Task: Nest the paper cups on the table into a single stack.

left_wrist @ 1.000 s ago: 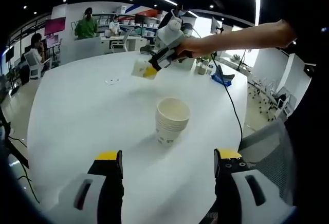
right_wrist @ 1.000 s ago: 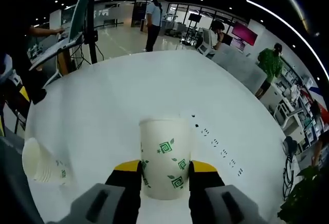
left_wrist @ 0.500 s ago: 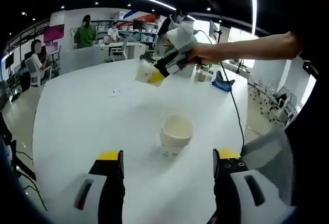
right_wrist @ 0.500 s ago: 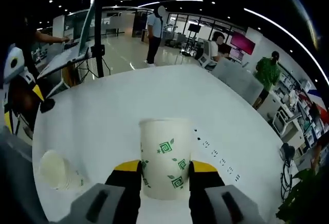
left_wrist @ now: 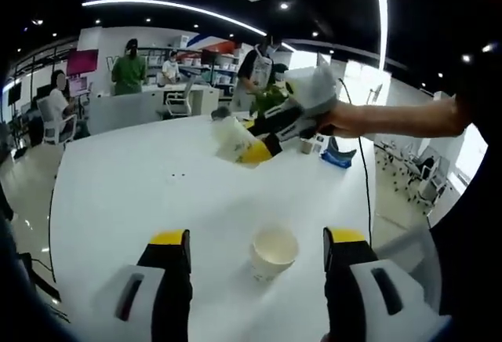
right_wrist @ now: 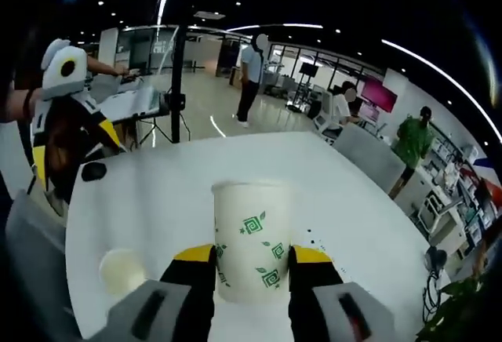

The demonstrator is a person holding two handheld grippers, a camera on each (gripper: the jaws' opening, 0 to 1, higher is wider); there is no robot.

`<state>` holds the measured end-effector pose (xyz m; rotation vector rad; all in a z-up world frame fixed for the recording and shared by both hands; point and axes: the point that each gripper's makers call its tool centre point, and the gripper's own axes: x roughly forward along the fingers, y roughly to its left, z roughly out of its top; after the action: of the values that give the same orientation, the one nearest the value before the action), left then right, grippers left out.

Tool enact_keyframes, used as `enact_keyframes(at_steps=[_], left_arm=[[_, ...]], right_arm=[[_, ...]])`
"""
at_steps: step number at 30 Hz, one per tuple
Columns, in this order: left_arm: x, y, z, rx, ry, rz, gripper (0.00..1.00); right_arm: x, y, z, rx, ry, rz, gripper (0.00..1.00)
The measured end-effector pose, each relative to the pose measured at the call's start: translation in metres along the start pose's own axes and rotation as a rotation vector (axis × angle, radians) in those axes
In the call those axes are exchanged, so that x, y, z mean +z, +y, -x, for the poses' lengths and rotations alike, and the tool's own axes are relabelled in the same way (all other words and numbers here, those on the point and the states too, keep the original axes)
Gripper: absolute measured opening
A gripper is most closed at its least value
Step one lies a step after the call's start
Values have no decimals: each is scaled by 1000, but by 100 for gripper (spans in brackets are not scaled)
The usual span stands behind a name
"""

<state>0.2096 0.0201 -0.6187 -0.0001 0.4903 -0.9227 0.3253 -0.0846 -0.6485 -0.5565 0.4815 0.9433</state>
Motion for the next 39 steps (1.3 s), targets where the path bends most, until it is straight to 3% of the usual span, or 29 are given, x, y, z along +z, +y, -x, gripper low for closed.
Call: enact_keyframes(at_steps=[6,11,24,39], left_arm=[[19,-2,-10,-30,-26,-2,67],[29,-7,-13,-43,-27,-15,65],[36,-15,-18,-82,-54,13,57],[33,-37,-24,-148,-29,51,32]], right_arm=[[7,28,7,32,-3,122,34],[16,46,13,65,-34,141,34],[42,105,30,137,-68,306,35],[67,147,35,166,-110,429,35]])
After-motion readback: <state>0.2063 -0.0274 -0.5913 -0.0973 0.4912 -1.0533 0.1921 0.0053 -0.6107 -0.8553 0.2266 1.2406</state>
